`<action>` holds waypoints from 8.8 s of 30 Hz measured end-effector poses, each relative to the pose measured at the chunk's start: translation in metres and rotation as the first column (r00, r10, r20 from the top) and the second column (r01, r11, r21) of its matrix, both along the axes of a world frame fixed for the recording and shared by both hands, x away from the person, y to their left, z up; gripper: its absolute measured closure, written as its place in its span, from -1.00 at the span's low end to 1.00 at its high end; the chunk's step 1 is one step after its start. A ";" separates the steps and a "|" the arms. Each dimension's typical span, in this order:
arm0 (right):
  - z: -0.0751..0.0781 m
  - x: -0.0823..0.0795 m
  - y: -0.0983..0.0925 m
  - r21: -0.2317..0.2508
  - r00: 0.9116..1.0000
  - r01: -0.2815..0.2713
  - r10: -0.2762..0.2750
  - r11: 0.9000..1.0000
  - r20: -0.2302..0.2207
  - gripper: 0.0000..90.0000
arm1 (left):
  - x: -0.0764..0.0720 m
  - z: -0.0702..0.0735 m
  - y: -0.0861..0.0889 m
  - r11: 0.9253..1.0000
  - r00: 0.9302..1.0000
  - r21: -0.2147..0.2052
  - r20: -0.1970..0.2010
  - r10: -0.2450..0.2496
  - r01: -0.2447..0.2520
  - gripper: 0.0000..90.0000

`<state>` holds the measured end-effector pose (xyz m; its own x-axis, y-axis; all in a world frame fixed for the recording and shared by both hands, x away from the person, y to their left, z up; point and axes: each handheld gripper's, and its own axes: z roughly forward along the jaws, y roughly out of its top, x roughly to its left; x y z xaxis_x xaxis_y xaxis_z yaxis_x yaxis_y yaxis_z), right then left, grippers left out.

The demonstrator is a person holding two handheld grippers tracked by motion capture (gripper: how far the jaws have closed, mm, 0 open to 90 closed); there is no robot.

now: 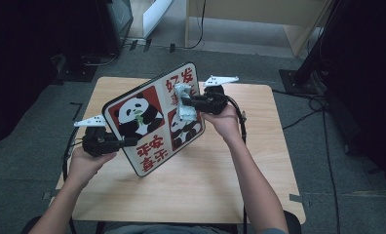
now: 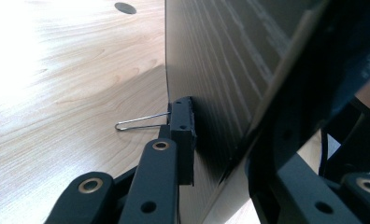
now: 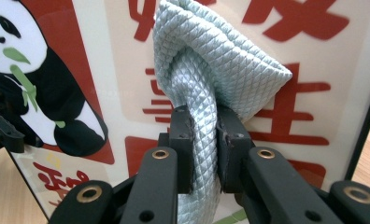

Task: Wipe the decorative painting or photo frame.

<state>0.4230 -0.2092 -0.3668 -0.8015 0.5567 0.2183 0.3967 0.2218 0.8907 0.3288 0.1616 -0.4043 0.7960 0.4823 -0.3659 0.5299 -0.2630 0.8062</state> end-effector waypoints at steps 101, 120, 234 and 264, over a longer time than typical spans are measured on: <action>-0.138 -0.027 -0.027 -0.149 0.978 0.016 -0.046 0.989 -0.202 0.76 | 0.000 0.000 -0.001 1.000 1.000 0.008 -0.017 -0.010 0.011 0.69; -0.058 -0.033 -0.025 -0.053 0.992 -0.018 0.011 0.998 -0.127 0.78 | 0.002 0.000 -0.001 1.000 1.000 0.009 -0.021 -0.015 0.016 0.69; -0.055 -0.020 0.011 -0.052 0.984 -0.142 0.135 0.989 -0.113 0.77 | -0.002 -0.002 -0.004 1.000 1.000 0.014 -0.017 -0.023 0.024 0.67; -0.099 -0.031 0.005 -0.101 0.977 -0.142 0.123 0.985 -0.173 0.76 | -0.001 -0.002 -0.003 0.999 0.999 0.013 -0.024 -0.034 0.035 0.65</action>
